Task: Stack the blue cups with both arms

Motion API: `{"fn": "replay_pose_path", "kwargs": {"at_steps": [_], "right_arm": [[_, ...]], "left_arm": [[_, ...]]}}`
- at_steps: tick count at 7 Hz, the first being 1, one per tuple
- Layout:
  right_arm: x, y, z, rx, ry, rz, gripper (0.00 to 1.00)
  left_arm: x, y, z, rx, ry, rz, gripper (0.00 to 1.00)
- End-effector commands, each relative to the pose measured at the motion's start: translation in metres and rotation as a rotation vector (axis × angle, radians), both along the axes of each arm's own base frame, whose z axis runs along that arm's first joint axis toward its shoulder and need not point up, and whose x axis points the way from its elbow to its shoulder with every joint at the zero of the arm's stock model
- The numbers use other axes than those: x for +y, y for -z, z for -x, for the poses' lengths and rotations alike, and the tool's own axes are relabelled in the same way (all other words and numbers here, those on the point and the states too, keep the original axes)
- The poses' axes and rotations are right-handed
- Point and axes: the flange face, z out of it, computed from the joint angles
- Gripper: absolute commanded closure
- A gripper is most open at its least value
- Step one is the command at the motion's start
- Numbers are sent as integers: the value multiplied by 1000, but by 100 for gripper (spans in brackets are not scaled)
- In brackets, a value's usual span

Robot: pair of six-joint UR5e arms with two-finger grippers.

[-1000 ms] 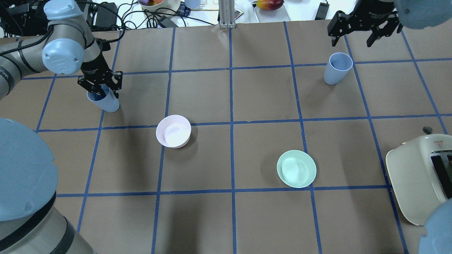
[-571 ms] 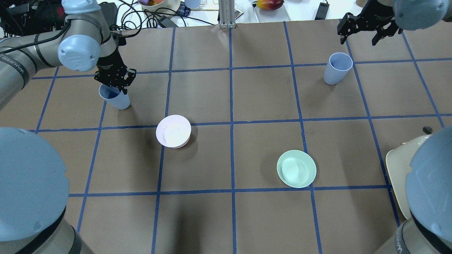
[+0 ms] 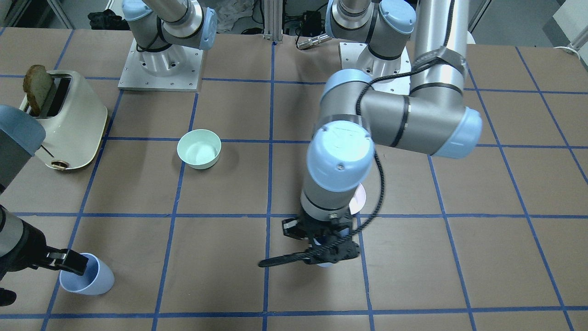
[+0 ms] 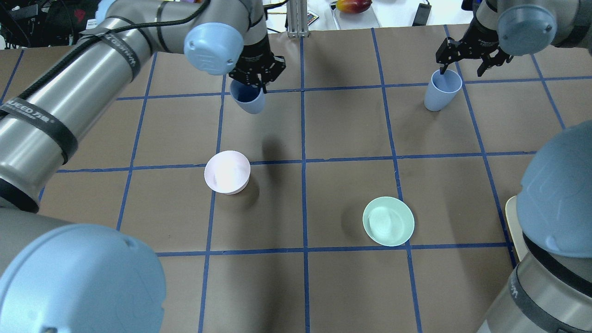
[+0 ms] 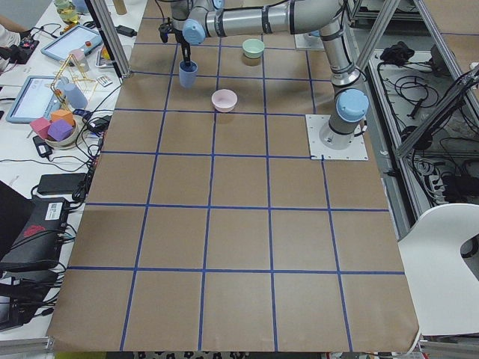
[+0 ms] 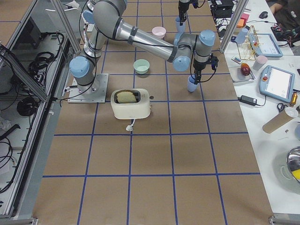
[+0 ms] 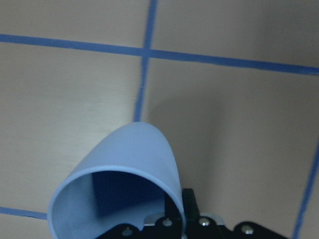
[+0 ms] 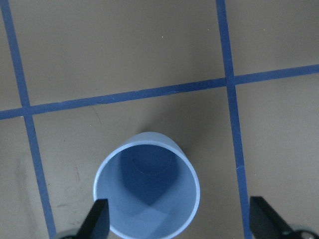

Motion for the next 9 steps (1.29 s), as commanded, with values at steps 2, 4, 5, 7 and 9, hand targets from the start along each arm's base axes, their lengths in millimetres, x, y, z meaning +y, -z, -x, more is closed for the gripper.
{"fn": "replay_pose_path", "kwargs": {"at_steps": [2,4,5,7,9], "right_arm": [[-5,21,3,1,1,-16,0],[-10,31,9,4,10,-2,0],[-10,33,8,1,13,-5,7],[-10,45,9,-3,11,-23,38],[-9,47,8,-4,18,-34,95]], "left_arm": [[125,47,109,-15,17,-274,100],[192,59,128,-42,45,-352,100],[212,81,117,-79,41,-398,100],[226,87,106,-80,40,-405,100],[212,85,113,-32,40,-319,22]]}}
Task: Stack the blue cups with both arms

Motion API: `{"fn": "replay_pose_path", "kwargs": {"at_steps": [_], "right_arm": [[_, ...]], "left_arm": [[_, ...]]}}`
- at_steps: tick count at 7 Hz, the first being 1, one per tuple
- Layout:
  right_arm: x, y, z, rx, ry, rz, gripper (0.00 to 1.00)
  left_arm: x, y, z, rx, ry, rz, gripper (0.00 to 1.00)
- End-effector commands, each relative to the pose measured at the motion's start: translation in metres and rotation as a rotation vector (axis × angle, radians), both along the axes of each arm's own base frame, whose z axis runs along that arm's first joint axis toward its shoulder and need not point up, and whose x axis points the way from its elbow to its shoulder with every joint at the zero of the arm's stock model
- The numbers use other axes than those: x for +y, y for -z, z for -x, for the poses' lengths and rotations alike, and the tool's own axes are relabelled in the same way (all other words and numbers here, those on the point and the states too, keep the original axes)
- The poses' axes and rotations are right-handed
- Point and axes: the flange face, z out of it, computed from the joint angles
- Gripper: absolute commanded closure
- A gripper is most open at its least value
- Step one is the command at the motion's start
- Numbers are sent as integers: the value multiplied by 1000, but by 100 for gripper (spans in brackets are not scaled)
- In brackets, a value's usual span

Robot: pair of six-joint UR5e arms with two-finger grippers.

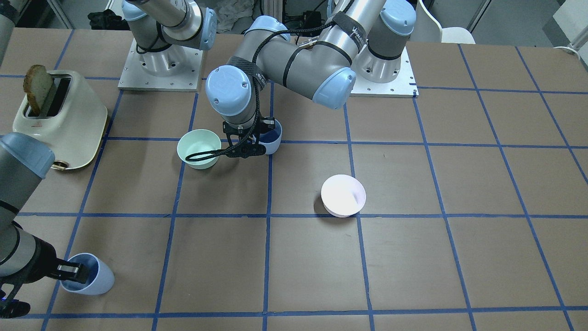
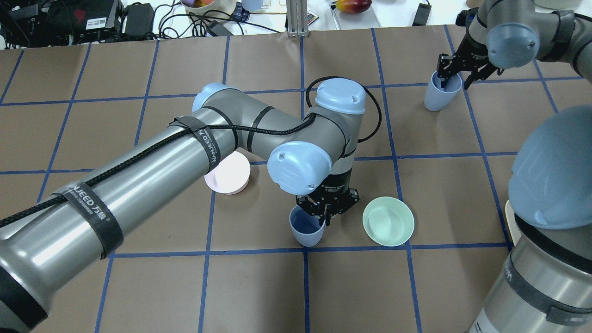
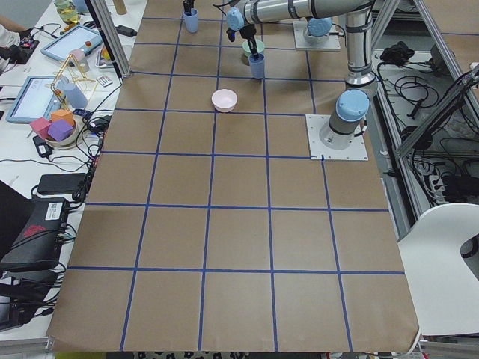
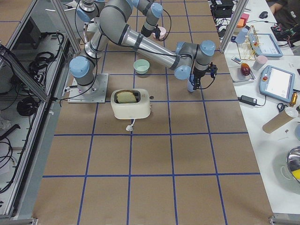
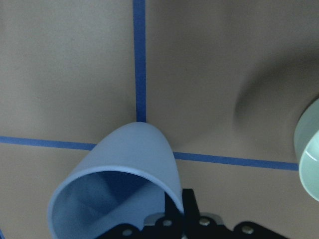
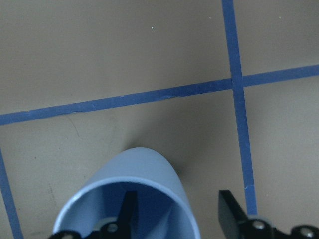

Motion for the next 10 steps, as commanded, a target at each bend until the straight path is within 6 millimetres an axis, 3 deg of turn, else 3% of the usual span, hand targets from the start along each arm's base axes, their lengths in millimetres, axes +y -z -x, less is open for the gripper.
{"fn": "replay_pose_path", "kwargs": {"at_steps": [1,2,3,4,5,7,8,9,10], "right_arm": [[2,2,0,-3,6,-21,100],[3,-1,-1,-9,6,-38,100],[5,-14,-1,-9,11,-31,100],[10,-31,-4,-15,9,-29,100],[16,-55,-12,-10,1,-10,100],[36,-89,-33,-24,0,-45,100],[49,-100,-56,-34,20,-92,100],[68,-112,-105,-42,61,-145,100],[95,-128,-145,-41,74,-227,100]], "left_arm": [[-11,1,0,15,3,63,7],[-14,-13,-6,-5,13,93,0],[-23,-40,-18,12,-1,117,0],[-40,-68,-49,21,-29,98,0],[-51,-104,-87,38,-5,71,0],[-77,-183,-196,109,26,74,0],[-76,-222,-241,131,38,110,0],[-73,-251,-280,155,36,171,0],[-66,-273,-306,155,43,231,0]]}}
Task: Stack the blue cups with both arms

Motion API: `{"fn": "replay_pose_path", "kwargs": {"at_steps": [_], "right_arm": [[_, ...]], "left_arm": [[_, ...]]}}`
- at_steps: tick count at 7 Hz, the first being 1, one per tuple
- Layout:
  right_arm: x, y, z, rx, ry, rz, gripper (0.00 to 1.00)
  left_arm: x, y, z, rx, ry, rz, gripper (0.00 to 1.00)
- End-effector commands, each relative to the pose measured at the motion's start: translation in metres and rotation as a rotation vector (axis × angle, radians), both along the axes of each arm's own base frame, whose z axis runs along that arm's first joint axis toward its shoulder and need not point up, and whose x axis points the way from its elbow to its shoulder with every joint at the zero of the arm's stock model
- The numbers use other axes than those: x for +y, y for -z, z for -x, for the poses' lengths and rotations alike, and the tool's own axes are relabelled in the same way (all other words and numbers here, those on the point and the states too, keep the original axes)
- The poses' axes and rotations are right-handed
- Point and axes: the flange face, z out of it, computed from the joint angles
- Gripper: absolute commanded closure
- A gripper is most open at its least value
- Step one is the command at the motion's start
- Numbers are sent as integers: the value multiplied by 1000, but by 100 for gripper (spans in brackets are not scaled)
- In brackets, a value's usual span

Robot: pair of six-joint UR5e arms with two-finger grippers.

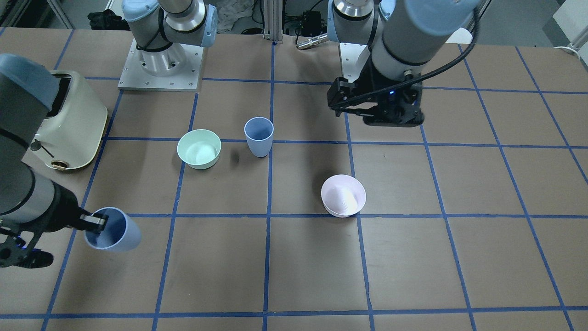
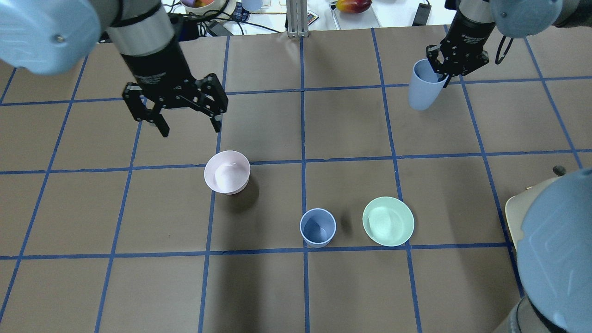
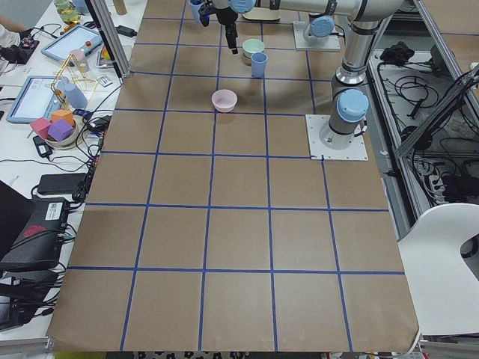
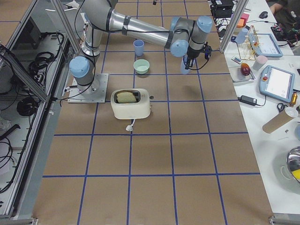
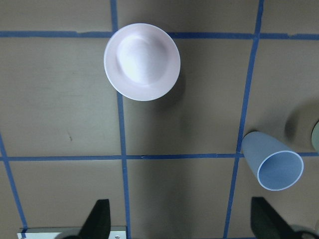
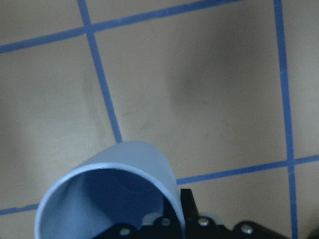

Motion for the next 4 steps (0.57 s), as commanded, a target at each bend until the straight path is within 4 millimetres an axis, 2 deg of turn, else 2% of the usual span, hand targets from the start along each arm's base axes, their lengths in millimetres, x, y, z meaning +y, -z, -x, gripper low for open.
{"fn": "replay_pose_path", "kwargs": {"at_steps": [1,2,3,4], "right_arm": [[54,-23,-85,-16,68,-169,100],[72,-31,-124,-19,116,-192,100],[88,-31,-159,5,123,-211,100],[113,-29,-196,27,108,-225,100]], "left_arm": [[6,-45,-39,-1,-10,173,0],[11,-62,-38,-2,-7,251,0],[-6,-53,-41,-37,2,312,0],[-10,-36,-47,-116,15,288,0]]}}
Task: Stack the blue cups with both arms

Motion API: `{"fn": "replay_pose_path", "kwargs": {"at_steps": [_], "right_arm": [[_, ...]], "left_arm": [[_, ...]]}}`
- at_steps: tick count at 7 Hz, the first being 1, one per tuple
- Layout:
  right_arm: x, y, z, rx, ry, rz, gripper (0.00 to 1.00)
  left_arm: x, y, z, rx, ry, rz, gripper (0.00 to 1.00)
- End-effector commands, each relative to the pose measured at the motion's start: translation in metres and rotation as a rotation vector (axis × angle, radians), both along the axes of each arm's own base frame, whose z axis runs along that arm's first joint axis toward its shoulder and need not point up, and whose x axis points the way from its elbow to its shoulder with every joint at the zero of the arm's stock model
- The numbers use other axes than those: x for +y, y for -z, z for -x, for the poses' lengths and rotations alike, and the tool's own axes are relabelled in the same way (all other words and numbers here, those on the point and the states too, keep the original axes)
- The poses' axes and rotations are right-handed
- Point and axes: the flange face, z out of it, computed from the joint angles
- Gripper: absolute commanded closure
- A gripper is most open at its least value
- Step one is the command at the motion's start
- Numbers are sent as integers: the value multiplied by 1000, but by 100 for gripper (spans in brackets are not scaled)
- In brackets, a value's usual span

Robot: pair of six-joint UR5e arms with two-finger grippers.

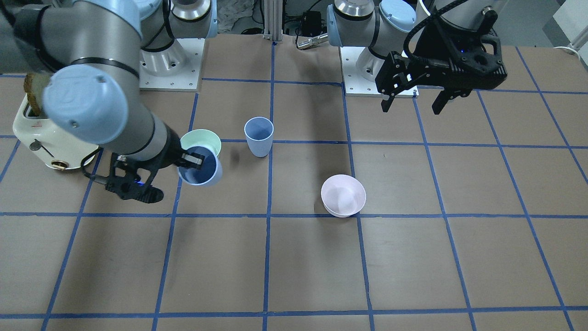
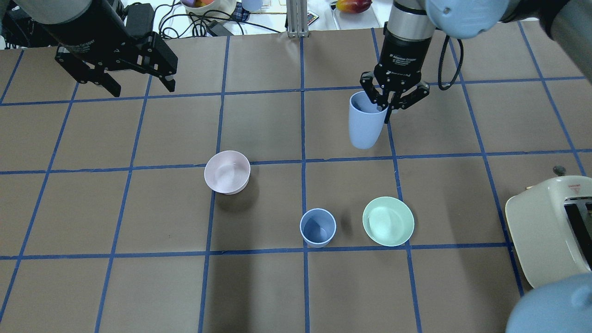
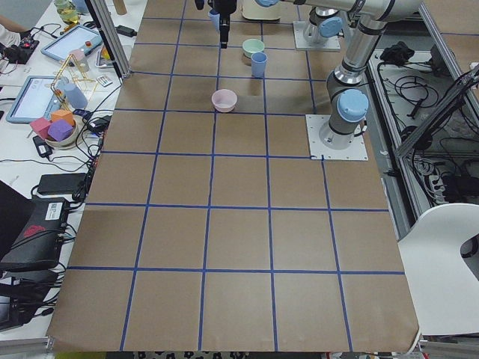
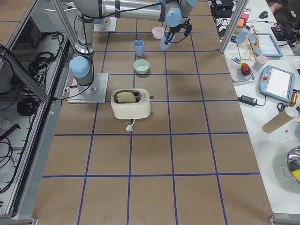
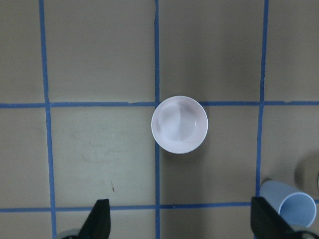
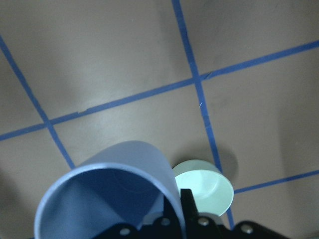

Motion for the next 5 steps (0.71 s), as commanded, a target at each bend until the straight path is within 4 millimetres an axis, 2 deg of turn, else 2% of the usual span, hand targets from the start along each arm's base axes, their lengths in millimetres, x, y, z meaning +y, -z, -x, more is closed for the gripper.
{"fn": "replay_pose_path", "kwargs": {"at_steps": [1,2,3,5], "right_arm": [[56,-2,-60,31,-21,-21,100],[81,-1,-56,34,-26,-34,100],[108,7,-51,38,-27,-56,100],[140,27,-47,40,-6,-43,100]], "left_arm": [[-7,11,0,-63,12,26,0],[-7,16,3,-46,16,16,0],[-3,13,5,-48,18,16,0],[-2,13,6,-47,20,14,0]]}}
